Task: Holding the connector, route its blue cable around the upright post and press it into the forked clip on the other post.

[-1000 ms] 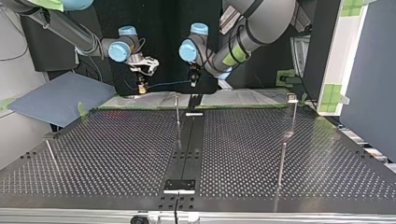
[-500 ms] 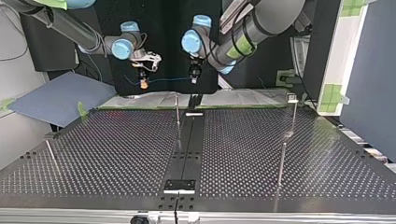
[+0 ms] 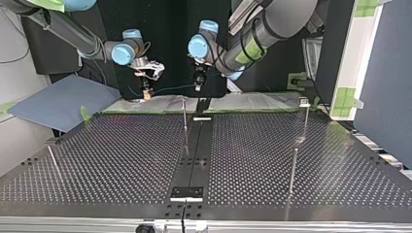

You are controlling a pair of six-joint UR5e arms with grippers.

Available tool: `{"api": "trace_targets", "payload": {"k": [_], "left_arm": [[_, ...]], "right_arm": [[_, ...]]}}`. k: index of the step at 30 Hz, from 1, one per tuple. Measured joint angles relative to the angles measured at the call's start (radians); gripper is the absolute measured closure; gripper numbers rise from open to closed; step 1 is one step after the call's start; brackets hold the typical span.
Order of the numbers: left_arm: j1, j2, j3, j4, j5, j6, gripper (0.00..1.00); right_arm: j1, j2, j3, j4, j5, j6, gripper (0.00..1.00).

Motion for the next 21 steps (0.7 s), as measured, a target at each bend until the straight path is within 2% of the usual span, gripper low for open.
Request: {"api": "trace_targets", "payload": {"k": [8, 14, 21], "left_arm": [[0.012, -0.039, 0.052, -0.018, 0.027, -0.02, 1.0], [0.031, -0.044, 0.072, -0.023, 0.049, -0.025, 1.0], [0.041, -0.088, 0.112, -0.043, 0.07, -0.03, 1.0]], "right_arm": [[-0.013, 0.0, -0.031, 0.019, -0.018, -0.001, 1.0], [-0.02, 0.001, -0.052, 0.042, -0.02, -0.006, 1.0], [-0.021, 0.001, -0.061, 0.056, -0.021, -0.012, 1.0]]}}
